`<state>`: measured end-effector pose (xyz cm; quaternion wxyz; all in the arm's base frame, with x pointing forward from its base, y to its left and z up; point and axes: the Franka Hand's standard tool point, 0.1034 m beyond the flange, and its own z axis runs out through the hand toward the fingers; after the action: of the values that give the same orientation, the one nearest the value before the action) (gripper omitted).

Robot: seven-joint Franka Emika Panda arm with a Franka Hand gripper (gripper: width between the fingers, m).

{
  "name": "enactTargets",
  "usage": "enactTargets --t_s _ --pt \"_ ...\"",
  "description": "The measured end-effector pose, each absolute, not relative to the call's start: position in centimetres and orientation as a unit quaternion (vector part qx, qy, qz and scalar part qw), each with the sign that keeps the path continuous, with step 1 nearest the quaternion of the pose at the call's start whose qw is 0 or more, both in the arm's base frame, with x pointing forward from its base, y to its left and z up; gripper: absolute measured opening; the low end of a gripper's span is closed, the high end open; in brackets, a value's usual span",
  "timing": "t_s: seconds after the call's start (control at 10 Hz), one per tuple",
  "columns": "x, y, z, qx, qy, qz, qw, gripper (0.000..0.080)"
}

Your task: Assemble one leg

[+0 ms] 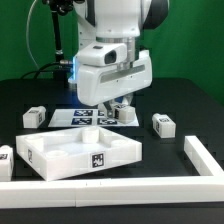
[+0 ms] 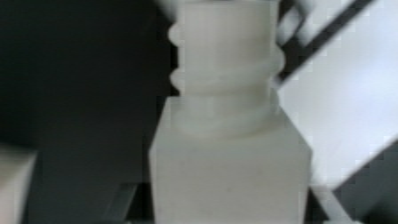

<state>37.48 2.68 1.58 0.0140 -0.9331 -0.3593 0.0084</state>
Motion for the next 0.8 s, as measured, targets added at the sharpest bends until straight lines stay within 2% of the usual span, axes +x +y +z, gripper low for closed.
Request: enactTargets --t_s 0.2,0.6,0.7,0.8 --pt "37.7 2.7 0.7 -0.933 -0.36 0.009 0.016 0.0265" --pt "39.4 3.1 0.7 -0.932 -0.362 0.001 0.015 0.0265" --pt "39.4 3.1 0.6 -0.932 -0.362 0.001 0.015 0.0325" --pt "39.4 3.1 0.6 -0.932 -0.362 0.001 0.015 0.0509"
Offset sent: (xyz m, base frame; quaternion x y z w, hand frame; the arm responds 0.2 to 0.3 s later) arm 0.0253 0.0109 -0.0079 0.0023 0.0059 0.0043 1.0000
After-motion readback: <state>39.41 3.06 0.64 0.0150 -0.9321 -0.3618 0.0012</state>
